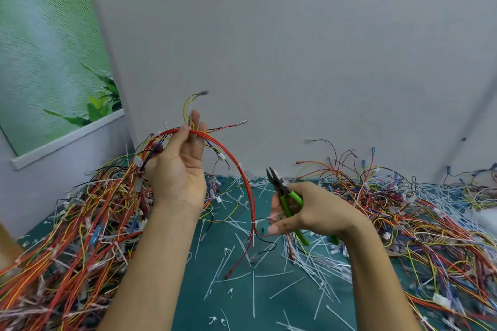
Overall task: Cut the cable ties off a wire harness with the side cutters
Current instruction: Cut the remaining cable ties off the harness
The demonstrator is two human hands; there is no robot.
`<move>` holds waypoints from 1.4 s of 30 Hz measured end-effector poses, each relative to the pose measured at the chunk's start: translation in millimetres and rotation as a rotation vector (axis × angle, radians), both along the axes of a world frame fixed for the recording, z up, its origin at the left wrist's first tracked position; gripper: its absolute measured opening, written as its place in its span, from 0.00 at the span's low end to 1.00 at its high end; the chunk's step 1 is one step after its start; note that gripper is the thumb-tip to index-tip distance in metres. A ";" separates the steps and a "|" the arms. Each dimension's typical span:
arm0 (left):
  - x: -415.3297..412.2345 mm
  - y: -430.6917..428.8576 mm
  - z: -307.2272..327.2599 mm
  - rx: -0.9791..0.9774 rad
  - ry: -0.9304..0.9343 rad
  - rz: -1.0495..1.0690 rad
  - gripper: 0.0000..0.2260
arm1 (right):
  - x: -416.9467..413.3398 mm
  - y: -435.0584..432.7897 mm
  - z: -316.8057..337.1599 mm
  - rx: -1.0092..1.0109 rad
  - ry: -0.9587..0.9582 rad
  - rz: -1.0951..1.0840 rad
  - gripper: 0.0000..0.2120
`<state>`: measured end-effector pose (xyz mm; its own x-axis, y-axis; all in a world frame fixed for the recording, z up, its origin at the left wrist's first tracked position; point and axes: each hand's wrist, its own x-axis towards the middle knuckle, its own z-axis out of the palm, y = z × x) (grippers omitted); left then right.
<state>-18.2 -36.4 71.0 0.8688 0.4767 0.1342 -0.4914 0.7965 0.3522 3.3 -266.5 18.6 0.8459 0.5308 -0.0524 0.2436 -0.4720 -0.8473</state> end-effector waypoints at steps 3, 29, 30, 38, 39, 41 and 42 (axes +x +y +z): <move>0.7 0.8 -1.5 0.022 0.011 0.010 0.04 | 1.0 2.3 -0.8 0.013 -0.049 -0.031 0.11; 10.7 -3.8 -14.3 0.247 0.059 -0.089 0.09 | -1.9 -1.2 -3.0 0.022 0.167 0.114 0.08; 10.5 -3.6 -14.6 0.276 0.049 -0.108 0.08 | -1.6 -0.7 -4.6 0.024 0.199 0.107 0.08; 10.2 -11.5 -21.0 0.618 -0.092 -0.050 0.10 | 8.8 0.6 -11.8 -0.143 0.136 -0.222 0.06; 9.4 -13.2 -21.3 0.665 -0.112 -0.020 0.09 | 10.7 -0.9 -12.5 -0.131 0.124 -0.296 0.06; 8.6 -16.6 -21.9 0.740 -0.132 0.009 0.09 | 14.2 -4.2 -12.7 -0.019 0.104 -0.454 0.06; 8.5 -17.6 -21.7 0.771 -0.126 0.023 0.10 | 15.9 -6.1 -11.4 0.059 0.086 -0.527 0.07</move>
<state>-9.8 -54.0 49.3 0.8158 0.2268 0.5320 -0.5782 0.3383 0.7425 19.2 -272.5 7.2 0.9924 0.0393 -0.1166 -0.0854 -0.4625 -0.8825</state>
